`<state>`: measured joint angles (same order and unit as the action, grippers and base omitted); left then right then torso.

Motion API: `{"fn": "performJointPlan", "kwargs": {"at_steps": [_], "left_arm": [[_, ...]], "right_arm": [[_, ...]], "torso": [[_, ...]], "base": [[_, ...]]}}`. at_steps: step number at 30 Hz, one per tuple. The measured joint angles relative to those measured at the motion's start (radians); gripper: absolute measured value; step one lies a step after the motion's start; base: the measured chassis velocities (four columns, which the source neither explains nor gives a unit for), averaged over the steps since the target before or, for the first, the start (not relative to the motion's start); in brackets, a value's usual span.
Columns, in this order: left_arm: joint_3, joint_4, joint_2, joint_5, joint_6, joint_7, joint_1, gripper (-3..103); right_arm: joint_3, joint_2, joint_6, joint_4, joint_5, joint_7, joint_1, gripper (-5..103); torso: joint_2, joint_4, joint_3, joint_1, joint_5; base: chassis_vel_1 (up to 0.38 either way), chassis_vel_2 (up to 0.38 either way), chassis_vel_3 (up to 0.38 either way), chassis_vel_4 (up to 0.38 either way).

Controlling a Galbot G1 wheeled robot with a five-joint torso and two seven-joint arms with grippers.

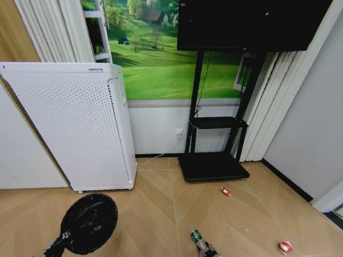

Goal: Pick up the trash bin and place the garbage on the floor into it.

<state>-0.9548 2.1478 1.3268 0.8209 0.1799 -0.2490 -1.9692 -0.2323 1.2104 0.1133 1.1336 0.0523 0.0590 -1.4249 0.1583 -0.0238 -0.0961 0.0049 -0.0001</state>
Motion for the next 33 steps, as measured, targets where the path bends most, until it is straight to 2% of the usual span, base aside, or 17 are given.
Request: {"fn": "performJointPlan", "kwargs": {"at_steps": [6,7,8,9,11,12,13,16,20,23,25,26,27,31,33], "left_arm": [[0.01,-0.005,0.0,0.021,0.004,-0.007,0.008,3],[0.022,-0.011,-0.009,0.041,0.013,-0.023,0.016,3],[0.045,-0.013,-0.025,0.082,0.029,-0.047,0.027,3],[0.045,-0.013,-0.025,0.082,0.029,-0.047,0.027,3],[0.082,-0.013,-0.055,0.163,0.053,-0.086,0.046,3],[0.088,-0.015,-0.06,0.173,0.056,-0.09,0.049,3],[0.111,-0.036,-0.086,0.201,0.067,-0.1,0.067,3],[0.131,-0.067,-0.116,0.223,0.073,-0.11,0.088,3],[0.131,-0.09,-0.145,0.259,0.082,-0.092,0.089,3],[0.127,-0.133,-0.204,0.264,0.09,-0.023,0.11,3],[0.129,-0.143,-0.218,0.266,0.091,-0.013,0.126,3],[0.134,-0.149,-0.23,0.283,0.093,-0.011,0.145,3],[0.152,-0.16,-0.249,0.328,0.104,-0.02,0.189,3],[0.204,-0.186,-0.284,0.364,0.112,-0.039,0.279,3],[0.299,-0.233,-0.322,0.378,0.113,-0.051,0.378,3]], "right_arm": [[-0.025,0.011,0.015,0.018,0.008,0.014,-0.019,29],[-0.043,0.012,0.026,0.036,0.025,0.034,-0.025,26],[-0.085,0.003,0.052,0.086,0.051,0.088,-0.044,24],[-0.085,0.003,0.052,0.086,0.051,0.088,-0.044,24],[-0.143,-0.057,0.073,0.191,0.106,0.127,-0.082,23],[-0.15,-0.066,0.074,0.203,0.113,0.129,-0.086,23],[-0.182,-0.113,0.082,0.265,0.156,0.135,-0.106,23],[-0.219,-0.154,0.088,0.333,0.206,0.136,-0.124,23],[-0.249,-0.206,0.104,0.427,0.256,0.14,-0.13,23],[-0.27,-0.251,0.11,0.551,0.358,0.179,-0.14,23],[-0.269,-0.255,0.109,0.573,0.377,0.19,-0.139,23],[-0.266,-0.257,0.107,0.597,0.39,0.2,-0.133,23],[-0.256,-0.257,0.101,0.642,0.4,0.209,-0.127,23],[-0.24,-0.249,0.086,0.709,0.409,0.21,-0.127,23],[-0.22,-0.232,0.071,0.756,0.396,0.211,-0.122,23]], "torso": [[0.0,0.0001,0.0,0.0,0.0004],[0.0,0.0001,0.0,0.0,0.0006],[0.0,0.0001,0.0,0.0,0.0004],[0.0,0.0001,0.0,0.0,0.0004],[0.0,0.0,0.0,0.0,0.0003],[0.0,-0.0001,0.0,0.0,0.0],[0.0,-0.0002,0.0,0.0,-0.0008],[0.0,-0.0004,0.0,0.0,0.0],[0.0,0.0001,0.0,0.0,0.0],[0.0,0.0005,0.0,0.0,0.0001],[0.0,0.0001,0.0,0.0,0.0001],[0.0,-0.0002,0.0,0.0,0.0001],[0.0,0.0006,0.0,0.0,0.0002],[0.0,0.0002,0.0,0.0,-0.0002],[0.0,-0.0005,0.0,0.0,0.0003]], "base": [[0.0,0.0,0.0,0.0],[0.0,0.0,0.0,0.0],[0.0,0.0,0.0,0.0],[0.0,0.0,0.0,0.0],[0.0,0.0,0.0,0.0],[0.0,0.0,0.0,0.0],[0.0,0.0,0.0,0.0],[0.0,0.0,0.0,0.0],[0.0,0.0,0.0,0.0],[0.0,0.0,0.0,0.0],[0.0,0.0,0.0,0.0],[0.0,0.0,0.0,0.0],[0.0,0.0,0.0,0.0],[0.0,0.0,0.0,0.0],[0.0,0.0,0.0,0.0]]}}
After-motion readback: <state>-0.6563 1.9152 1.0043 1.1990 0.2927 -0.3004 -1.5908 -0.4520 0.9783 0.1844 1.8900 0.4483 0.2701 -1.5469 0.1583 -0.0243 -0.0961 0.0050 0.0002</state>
